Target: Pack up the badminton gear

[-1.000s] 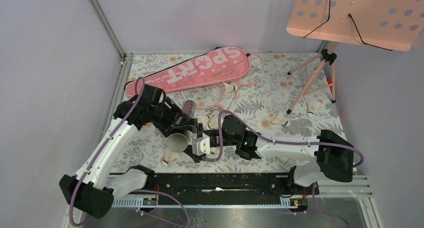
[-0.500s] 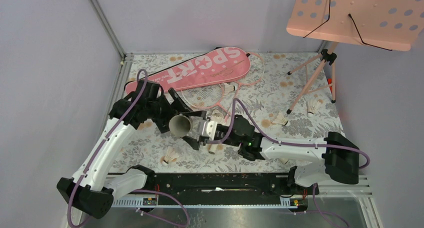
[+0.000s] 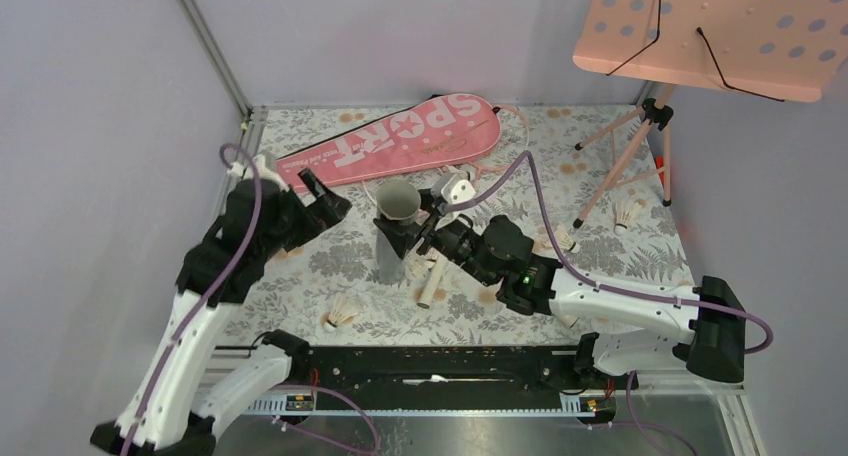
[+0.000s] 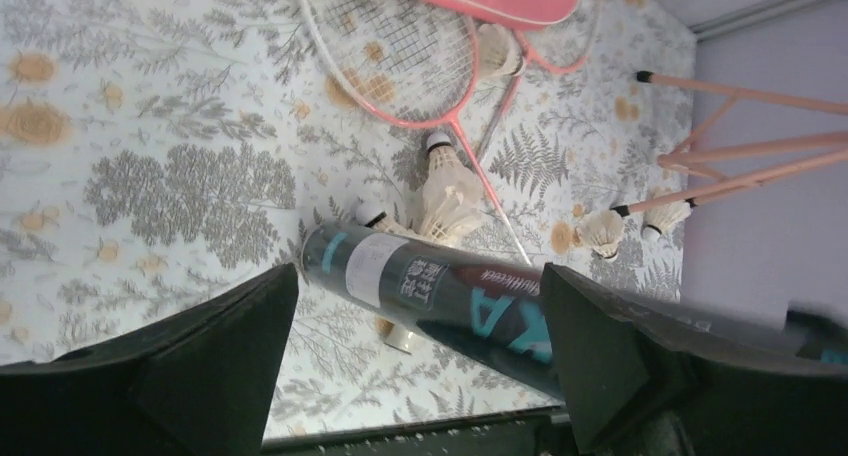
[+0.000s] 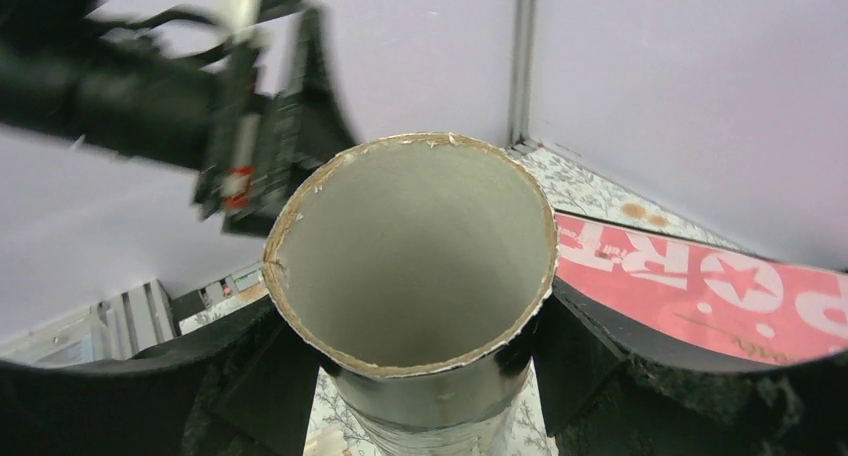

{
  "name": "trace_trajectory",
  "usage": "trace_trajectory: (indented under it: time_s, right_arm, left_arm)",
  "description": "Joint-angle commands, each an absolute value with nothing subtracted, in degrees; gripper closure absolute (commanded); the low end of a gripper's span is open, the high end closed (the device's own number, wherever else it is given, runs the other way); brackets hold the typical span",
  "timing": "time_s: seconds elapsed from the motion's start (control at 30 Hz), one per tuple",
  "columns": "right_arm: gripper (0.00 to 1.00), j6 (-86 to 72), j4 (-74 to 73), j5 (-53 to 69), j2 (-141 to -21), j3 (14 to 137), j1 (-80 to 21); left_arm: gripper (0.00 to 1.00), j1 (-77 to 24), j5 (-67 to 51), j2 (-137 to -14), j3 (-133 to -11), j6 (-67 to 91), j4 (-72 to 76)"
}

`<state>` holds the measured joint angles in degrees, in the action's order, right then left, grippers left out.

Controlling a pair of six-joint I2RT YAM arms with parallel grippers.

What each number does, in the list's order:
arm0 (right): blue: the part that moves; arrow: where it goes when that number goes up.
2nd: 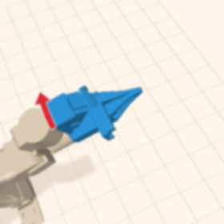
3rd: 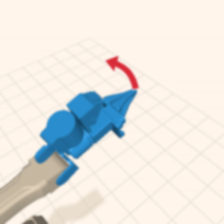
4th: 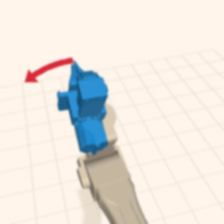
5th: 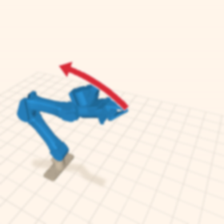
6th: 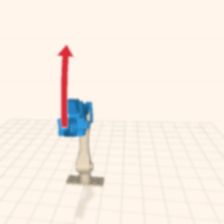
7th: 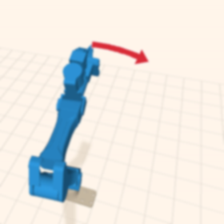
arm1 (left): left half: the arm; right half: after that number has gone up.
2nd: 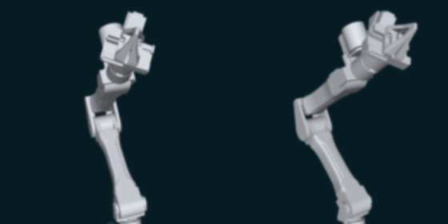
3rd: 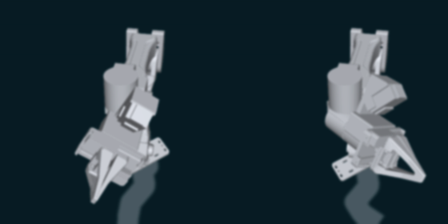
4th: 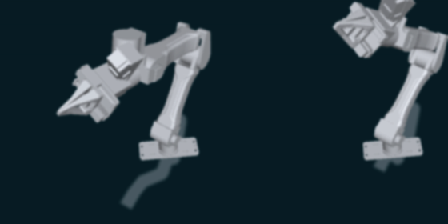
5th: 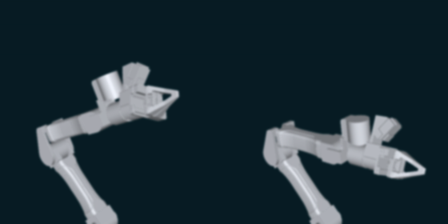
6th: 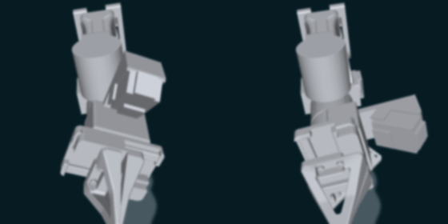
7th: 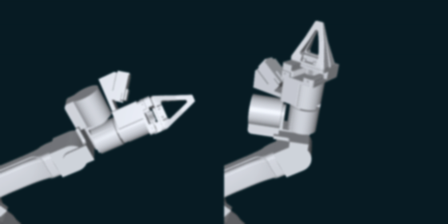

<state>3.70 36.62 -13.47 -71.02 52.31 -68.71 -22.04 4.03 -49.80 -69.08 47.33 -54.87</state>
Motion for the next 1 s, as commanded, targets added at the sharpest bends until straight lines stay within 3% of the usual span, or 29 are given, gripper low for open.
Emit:
trace_trajectory:
  time_s: [0.0, 0.17, 0.27, 0.63, 0.97]
  right_arm:
    - [0.40, -5.5, 31.2, -20.4, -68.8, 55.4, -66.3]
    - [0.40, -7.5, 26.1, -19.2, -69.3, 58.0, -64.9]
    - [0.40, -7.0, 23.1, -17.8, -69.6, 59.6, -64.7]
    - [0.40, -7.5, 16.3, -13.0, -70.8, 64.3, -64.7]
    - [0.39, -9.8, 15.9, -11.4, -72.5, 66.8, -64.6]
  left_arm:
    - [0.01, -22.1, 3.7, -34.8, -51.5, 39.1, -34.1]
    - [0.01, -22.1, -24.1, -19.9, -31.9, 28.8, -2.7]
    - [0.01, -22.1, -31.3, -16.9, -24.5, 25.7, 8.7]
    - [0.01, -22.5, -45.9, -33.6, -29.5, 8.8, 6.9]
    - [0.01, -26.0, -41.0, -38.8, -28.9, 7.5, 10.3]
